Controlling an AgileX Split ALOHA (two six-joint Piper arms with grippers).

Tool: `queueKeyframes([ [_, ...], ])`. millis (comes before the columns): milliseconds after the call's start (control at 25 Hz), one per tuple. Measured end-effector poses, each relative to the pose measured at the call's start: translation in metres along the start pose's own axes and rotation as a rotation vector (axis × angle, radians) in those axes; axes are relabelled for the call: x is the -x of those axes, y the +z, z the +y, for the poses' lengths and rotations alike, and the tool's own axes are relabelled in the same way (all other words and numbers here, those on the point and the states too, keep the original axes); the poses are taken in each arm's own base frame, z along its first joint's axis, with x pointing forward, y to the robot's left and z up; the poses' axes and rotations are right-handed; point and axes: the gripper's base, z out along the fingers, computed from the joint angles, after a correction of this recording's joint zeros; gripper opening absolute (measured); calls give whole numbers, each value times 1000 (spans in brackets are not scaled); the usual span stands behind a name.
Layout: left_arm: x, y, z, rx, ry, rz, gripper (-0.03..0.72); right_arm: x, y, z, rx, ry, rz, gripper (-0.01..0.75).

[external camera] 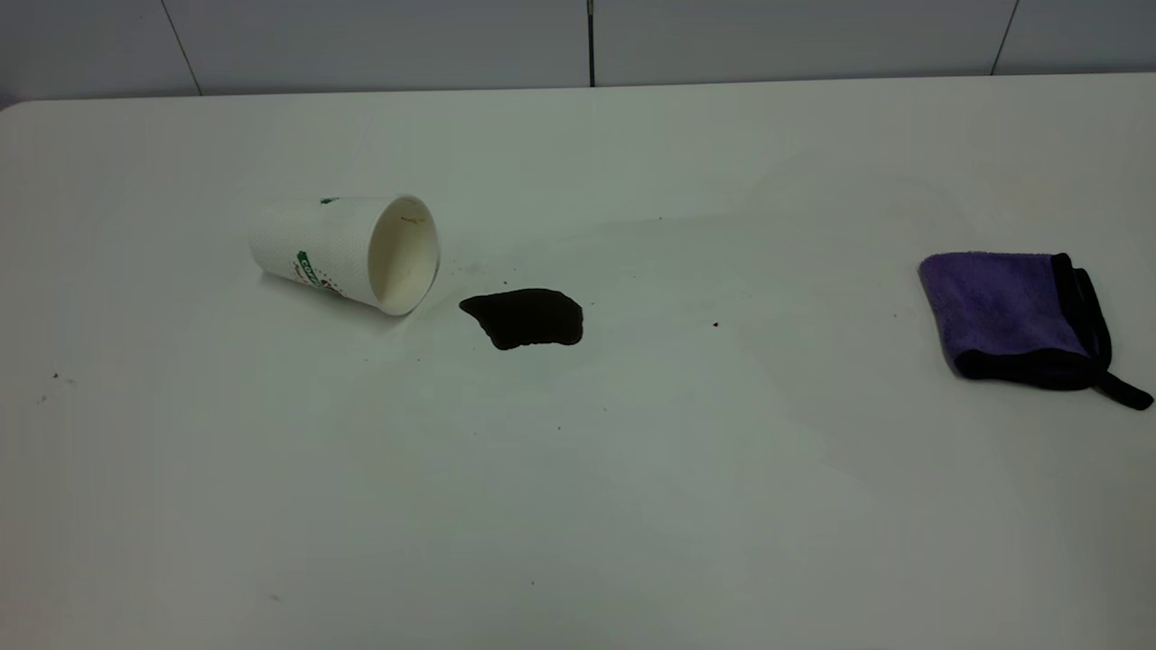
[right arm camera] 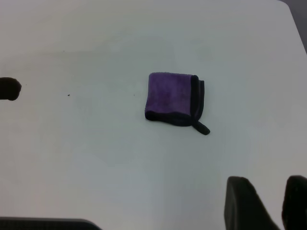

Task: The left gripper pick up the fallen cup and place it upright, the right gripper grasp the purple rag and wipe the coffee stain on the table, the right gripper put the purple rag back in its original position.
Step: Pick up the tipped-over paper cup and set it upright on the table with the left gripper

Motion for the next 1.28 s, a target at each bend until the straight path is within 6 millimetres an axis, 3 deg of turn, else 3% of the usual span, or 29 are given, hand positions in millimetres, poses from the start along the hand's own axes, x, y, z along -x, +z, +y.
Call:
queueKeyframes([
  [200, 10, 3, 4, 30, -62, 25, 337, 0, 0, 0, 0, 0, 0, 239],
  [400, 66, 24, 19, 124, -60, 121, 383, 0, 0, 0, 0, 0, 0, 239],
  [600, 133, 70, 32, 156, -7, 177, 547, 0, 0, 0, 0, 0, 0, 239],
  [800, 177, 138, 34, 126, 51, 315, 658, 0, 0, 0, 0, 0, 0, 239],
  [920, 197, 183, 18, 113, 125, 380, 664, 0, 0, 0, 0, 0, 0, 239],
  [1080, 215, 247, -24, 138, 229, 448, 664, 0, 0, 0, 0, 0, 0, 239],
  [1280, 206, 321, -88, 229, 368, 520, 664, 0, 0, 0, 0, 0, 1, 239],
])
